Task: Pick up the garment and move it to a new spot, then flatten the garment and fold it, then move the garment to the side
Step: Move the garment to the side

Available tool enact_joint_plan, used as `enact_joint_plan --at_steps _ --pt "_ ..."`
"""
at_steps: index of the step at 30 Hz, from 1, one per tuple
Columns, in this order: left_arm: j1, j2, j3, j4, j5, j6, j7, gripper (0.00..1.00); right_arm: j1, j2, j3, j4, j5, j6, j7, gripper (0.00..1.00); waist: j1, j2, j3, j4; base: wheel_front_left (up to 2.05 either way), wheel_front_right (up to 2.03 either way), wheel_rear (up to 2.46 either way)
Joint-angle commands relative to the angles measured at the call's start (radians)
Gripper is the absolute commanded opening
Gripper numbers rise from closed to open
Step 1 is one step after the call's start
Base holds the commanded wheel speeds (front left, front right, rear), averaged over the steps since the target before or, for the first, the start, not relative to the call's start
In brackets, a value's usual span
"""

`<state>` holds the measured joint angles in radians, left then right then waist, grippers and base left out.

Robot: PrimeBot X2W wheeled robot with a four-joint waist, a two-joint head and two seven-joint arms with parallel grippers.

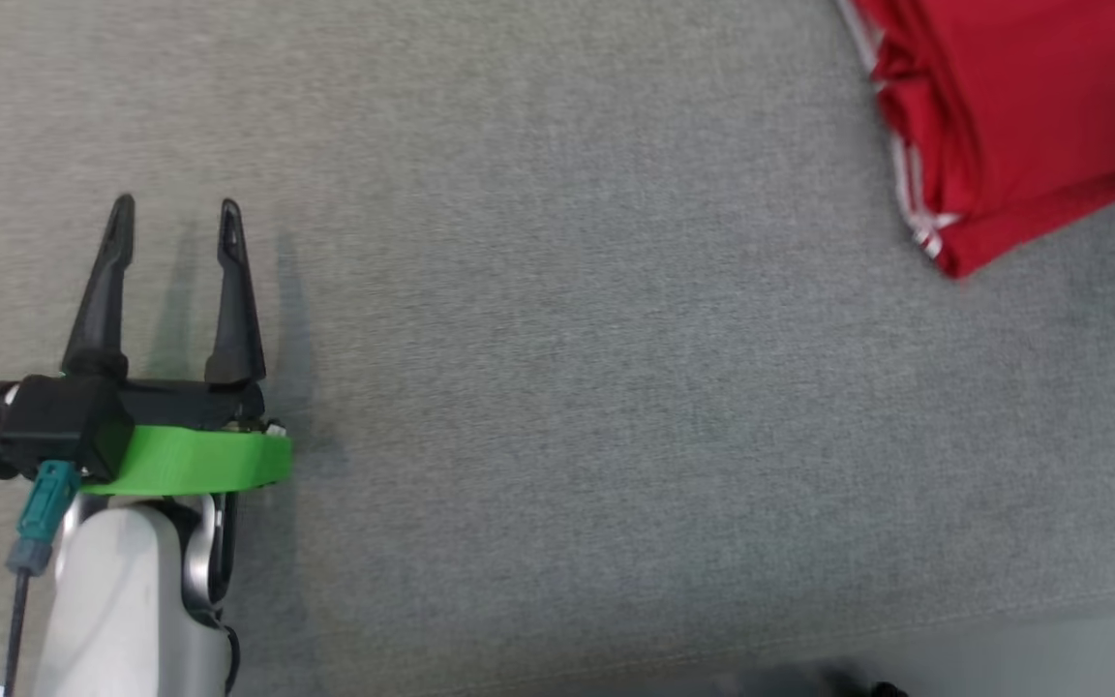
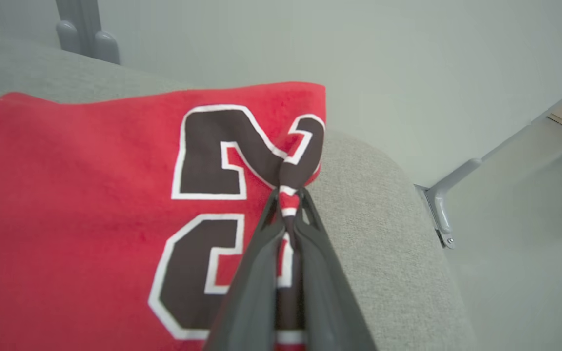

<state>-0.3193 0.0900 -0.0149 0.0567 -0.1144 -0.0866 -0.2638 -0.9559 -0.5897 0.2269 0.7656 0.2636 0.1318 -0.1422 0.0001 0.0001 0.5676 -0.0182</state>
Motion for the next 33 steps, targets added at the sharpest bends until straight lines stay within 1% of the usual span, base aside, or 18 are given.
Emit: enact_joint_plan --at_steps 1,6,11,18,22,23,24,27,29,33 --pt "-0.025 0.019 0.005 -0.017 0.009 0.003 0.000 1.00 -0.031 -0.024 -0.008 -0.012 0.019 -0.002 0.000 0.00 -0.0001 -0.0001 0.110 -0.112 0.00 0.00 0.00" --pt "-0.021 0.045 0.016 -0.071 0.023 0.011 0.000 1.00 -0.080 -0.088 -0.010 -0.043 0.058 -0.002 0.008 0.00 -0.0001 -0.0001 0.144 -0.169 0.00 0.00 0.00" --pt "-0.022 0.059 0.010 -0.115 0.033 0.014 0.013 1.00 -0.117 -0.142 0.002 -0.072 0.075 -0.002 0.022 0.00 -0.0001 -0.0001 0.159 -0.185 0.00 0.00 0.00" --pt "0.004 0.064 0.013 -0.160 0.027 0.026 0.026 1.00 -0.176 -0.165 0.010 -0.077 0.082 -0.002 0.050 0.00 -0.0001 -0.0001 0.163 -0.178 0.00 0.00 0.00" --pt "0.012 0.067 0.013 -0.175 0.022 0.030 0.028 1.00 -0.214 -0.168 0.025 -0.038 0.060 -0.002 0.074 0.00 -0.0001 -0.0001 0.165 -0.169 0.00 0.00 0.00" --pt "0.012 0.067 0.012 -0.175 0.021 0.031 0.027 1.00 -0.221 -0.168 0.028 -0.027 0.055 -0.002 0.080 0.42 -0.0001 -0.0001 0.164 -0.166 0.00 0.00 0.00" --pt "0.014 0.065 0.009 -0.172 0.020 0.032 0.026 1.00 -0.230 -0.165 0.025 -0.014 0.052 -0.002 0.083 1.00 -0.0001 -0.0001 0.160 -0.162 0.00 0.00 0.00" --pt "0.019 0.060 0.009 -0.162 0.014 0.035 0.023 1.00 -0.244 -0.155 0.017 0.005 0.033 -0.002 0.063 1.00 -0.0001 -0.0001 0.143 -0.152 0.00 0.00 0.00" --pt "0.026 0.056 0.009 -0.145 0.008 0.037 0.018 1.00 -0.242 -0.150 0.030 0.015 0.019 -0.002 0.038 1.00 -0.0001 -0.0001 0.120 -0.143 0.00 0.00 0.00" --pt "0.042 0.039 0.007 -0.103 -0.012 0.037 0.008 1.00 -0.212 -0.129 0.052 0.012 0.007 -0.002 -0.030 1.00 -0.0001 -0.0001 0.047 -0.115 0.00 0.00 0.00"
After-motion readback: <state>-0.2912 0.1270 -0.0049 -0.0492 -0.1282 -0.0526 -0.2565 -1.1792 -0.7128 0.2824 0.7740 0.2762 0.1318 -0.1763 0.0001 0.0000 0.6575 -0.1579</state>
